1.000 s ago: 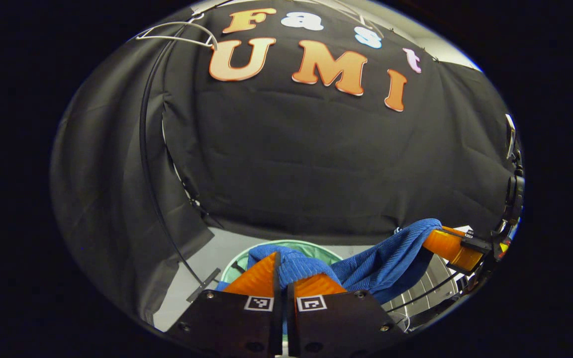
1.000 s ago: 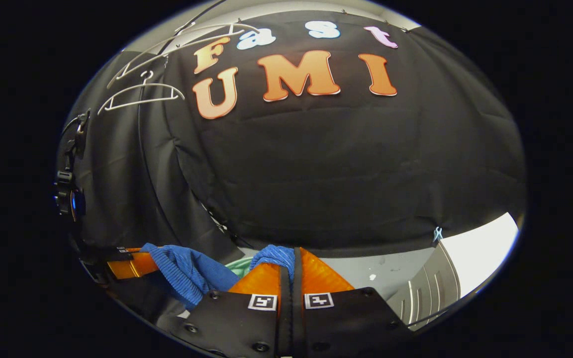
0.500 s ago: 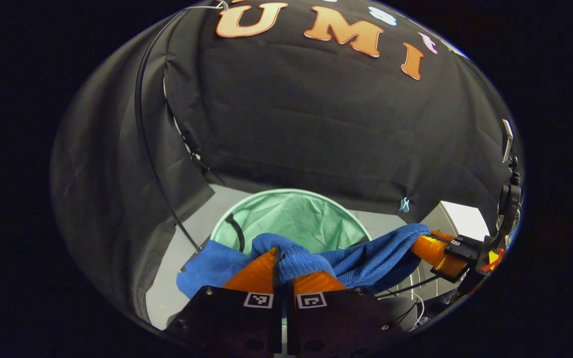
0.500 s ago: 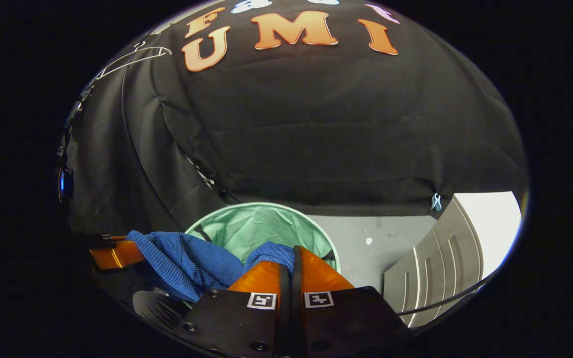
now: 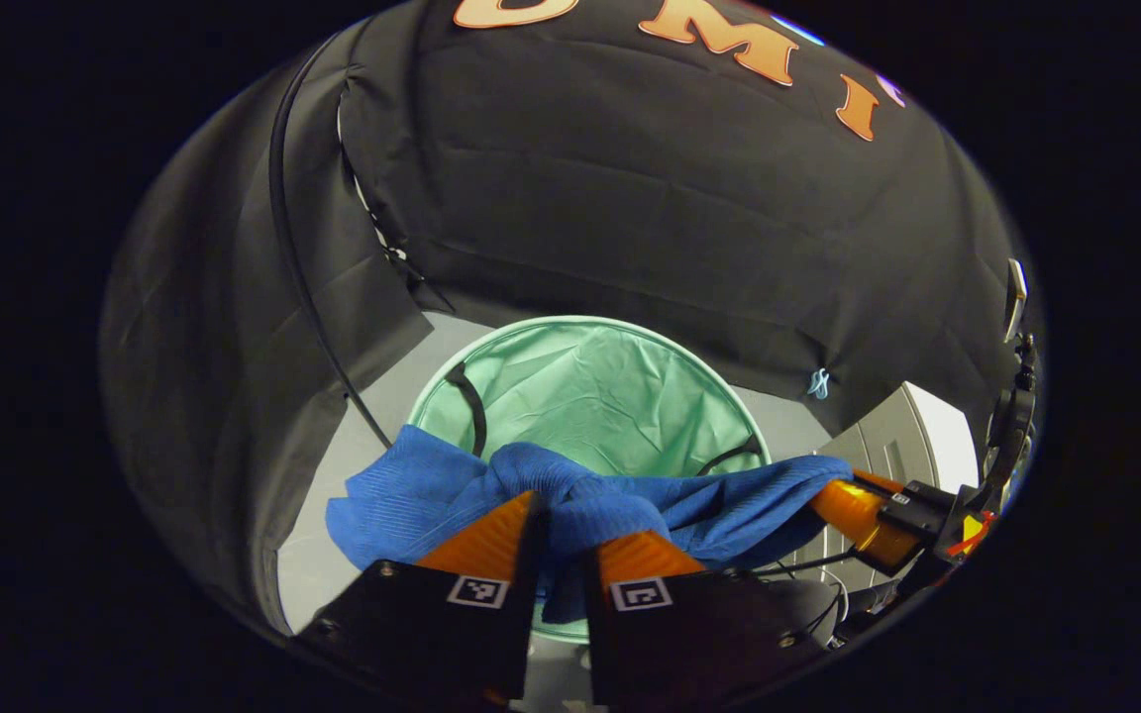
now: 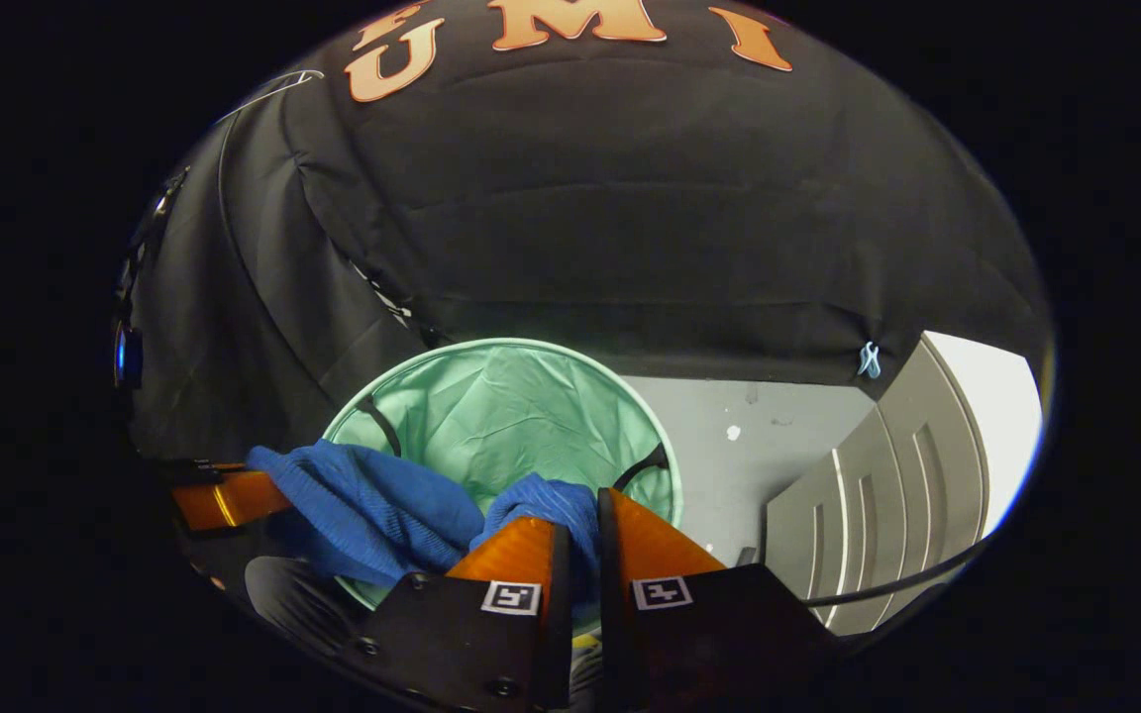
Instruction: Grasp the clothes on the hanger with both hands and then place them into the laundry hamper below.
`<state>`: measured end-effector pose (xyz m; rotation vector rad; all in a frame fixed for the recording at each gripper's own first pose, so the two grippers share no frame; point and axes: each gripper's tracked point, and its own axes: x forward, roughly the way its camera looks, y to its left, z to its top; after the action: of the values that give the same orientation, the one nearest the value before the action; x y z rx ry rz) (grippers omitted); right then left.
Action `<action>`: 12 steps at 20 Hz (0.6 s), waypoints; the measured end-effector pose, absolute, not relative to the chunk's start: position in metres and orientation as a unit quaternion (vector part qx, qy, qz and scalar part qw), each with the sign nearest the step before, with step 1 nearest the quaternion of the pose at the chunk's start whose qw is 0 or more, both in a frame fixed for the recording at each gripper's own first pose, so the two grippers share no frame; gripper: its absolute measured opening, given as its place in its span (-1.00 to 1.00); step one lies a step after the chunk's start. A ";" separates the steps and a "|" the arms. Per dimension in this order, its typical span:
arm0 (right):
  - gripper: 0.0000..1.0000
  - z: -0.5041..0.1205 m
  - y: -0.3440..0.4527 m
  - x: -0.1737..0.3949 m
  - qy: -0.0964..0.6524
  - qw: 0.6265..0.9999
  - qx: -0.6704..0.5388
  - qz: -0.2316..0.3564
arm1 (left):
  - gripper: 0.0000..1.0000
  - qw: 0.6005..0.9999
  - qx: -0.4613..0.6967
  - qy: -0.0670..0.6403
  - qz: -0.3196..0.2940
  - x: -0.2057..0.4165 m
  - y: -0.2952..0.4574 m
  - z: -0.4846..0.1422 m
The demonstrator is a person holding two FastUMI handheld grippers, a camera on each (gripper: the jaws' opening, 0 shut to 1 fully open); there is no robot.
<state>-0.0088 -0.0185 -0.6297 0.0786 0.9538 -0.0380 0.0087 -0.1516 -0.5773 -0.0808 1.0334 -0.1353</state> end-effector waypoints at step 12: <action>0.56 -0.586 -0.029 -0.003 0.414 0.909 0.034 -0.040 | 0.93 0.875 -0.039 0.480 -0.047 0.002 -0.141 -0.551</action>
<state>-0.0030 -0.0290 -0.5860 0.0698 0.8542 -0.0828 0.0019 -0.1412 -0.5505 -0.0811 1.0011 -0.0978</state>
